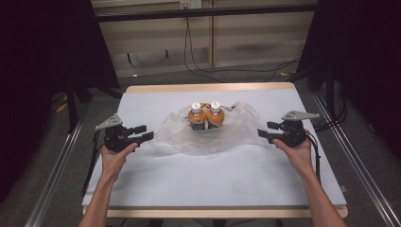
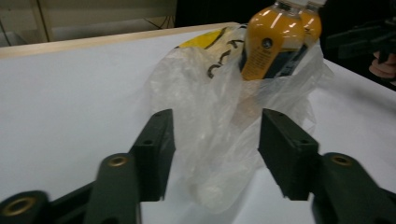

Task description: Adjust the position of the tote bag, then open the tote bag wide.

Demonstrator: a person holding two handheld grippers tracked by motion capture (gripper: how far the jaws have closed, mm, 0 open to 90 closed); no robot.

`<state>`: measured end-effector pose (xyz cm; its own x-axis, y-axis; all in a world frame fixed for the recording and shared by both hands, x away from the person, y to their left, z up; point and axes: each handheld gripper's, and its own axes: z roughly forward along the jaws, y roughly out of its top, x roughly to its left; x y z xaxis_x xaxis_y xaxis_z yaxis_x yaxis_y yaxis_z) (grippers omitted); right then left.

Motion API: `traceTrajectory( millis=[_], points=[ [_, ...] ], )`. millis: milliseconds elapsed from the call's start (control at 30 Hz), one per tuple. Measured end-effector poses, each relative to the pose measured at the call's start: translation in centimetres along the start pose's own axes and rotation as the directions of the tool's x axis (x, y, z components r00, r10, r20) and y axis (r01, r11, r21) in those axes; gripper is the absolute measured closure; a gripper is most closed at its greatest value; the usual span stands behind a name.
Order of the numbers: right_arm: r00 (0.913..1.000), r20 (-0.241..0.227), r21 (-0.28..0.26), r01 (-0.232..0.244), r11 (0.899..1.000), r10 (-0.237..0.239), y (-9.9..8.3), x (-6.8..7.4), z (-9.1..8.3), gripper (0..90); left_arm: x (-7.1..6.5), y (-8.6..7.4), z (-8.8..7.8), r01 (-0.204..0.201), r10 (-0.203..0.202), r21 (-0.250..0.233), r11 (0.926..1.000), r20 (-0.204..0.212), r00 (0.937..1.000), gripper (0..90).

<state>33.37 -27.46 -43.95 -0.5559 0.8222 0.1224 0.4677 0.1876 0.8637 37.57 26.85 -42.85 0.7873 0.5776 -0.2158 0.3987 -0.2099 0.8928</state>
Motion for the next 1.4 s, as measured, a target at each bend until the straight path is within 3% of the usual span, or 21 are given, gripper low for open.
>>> traceTrajectory(
  millis=[167,300,433,500,567,633,833,1067,1100,1167,1200,1233,1333,1367,1400],
  points=[
    [0.9991,-0.038,-0.015,0.019,1.000,-0.019,0.8,0.7,0.0,59.6,-1.0,0.5,0.9,-0.053,0.052,0.031,0.9981,0.035,0.9981,74.5],
    [0.9964,-0.081,-0.018,0.024,1.000,-0.026,1.1,1.1,0.2,75.7,-1.5,0.9,1.5,-0.079,0.076,0.047,0.9957,0.057,0.9954,82.1],
    [0.9940,-0.103,-0.012,0.034,0.999,-0.035,1.4,1.4,0.7,83.7,-2.8,1.4,2.9,-0.131,0.123,0.087,0.9876,0.092,0.9882,87.6],
    [0.9921,-0.114,-0.008,0.050,0.999,-0.051,1.6,1.6,0.9,88.1,-3.2,1.5,3.2,-0.136,0.128,0.086,0.9870,0.097,0.9870,89.6],
    [0.9896,-0.130,-0.004,0.061,0.998,-0.061,1.9,1.8,1.3,90.0,-4.2,2.0,4.1,-0.183,0.170,0.117,0.9762,0.114,0.9788,90.0],
    [0.9872,-0.143,0.007,0.073,0.997,-0.072,2.0,2.0,1.7,90.0,-4.4,2.3,4.8,-0.193,0.177,0.131,0.9725,0.125,0.9762,90.0],
    [0.9800,-0.169,0.027,0.111,0.993,-0.105,3.2,2.6,3.2,90.0,-4.6,4.2,6.9,-0.245,0.224,0.188,0.9512,0.125,0.9665,90.0],
    [0.9718,-0.189,0.040,0.151,0.988,-0.141,5.0,3.2,4.9,90.0,-3.9,5.7,8.4,-0.226,0.205,0.179,0.9575,0.130,0.9701,90.0],
    [0.9694,-0.191,0.054,0.167,0.984,-0.154,5.5,3.4,5.4,90.0,-3.9,6.1,9.0,-0.256,0.235,0.201,0.9457,0.123,0.9642,90.0],
    [0.9672,-0.194,0.063,0.178,0.982,-0.163,5.7,3.3,5.7,90.0,-3.7,6.2,9.4,-0.250,0.227,0.204,0.9465,0.128,0.9654,90.0],
    [0.9664,-0.193,0.076,0.187,0.979,-0.170,5.9,3.2,6.0,90.0,-3.6,6.3,9.8,-0.245,0.224,0.221,0.9439,0.117,0.9676,90.0],
    [0.9645,-0.196,0.085,0.197,0.977,-0.178,6.1,3.1,6.4,90.0,-3.4,6.4,10.1,-0.254,0.231,0.227,0.9402,0.123,0.9652,90.0],
    [0.9618,-0.196,0.119,0.217,0.969,-0.191,6.5,3.2,7.2,90.0,-3.1,6.5,10.8,-0.244,0.220,0.241,0.9393,0.122,0.9678,90.0],
    [0.9588,-0.193,0.135,0.236,0.962,-0.208,6.8,3.4,7.6,90.0,-3.0,6.5,11.0,-0.247,0.225,0.256,0.9346,0.114,0.9678,90.0],
    [0.9571,-0.197,0.145,0.243,0.959,-0.213,7.0,3.4,7.9,90.0,-2.9,6.4,11.3,-0.237,0.215,0.250,0.9388,0.113,0.9700,90.0]
  ],
)
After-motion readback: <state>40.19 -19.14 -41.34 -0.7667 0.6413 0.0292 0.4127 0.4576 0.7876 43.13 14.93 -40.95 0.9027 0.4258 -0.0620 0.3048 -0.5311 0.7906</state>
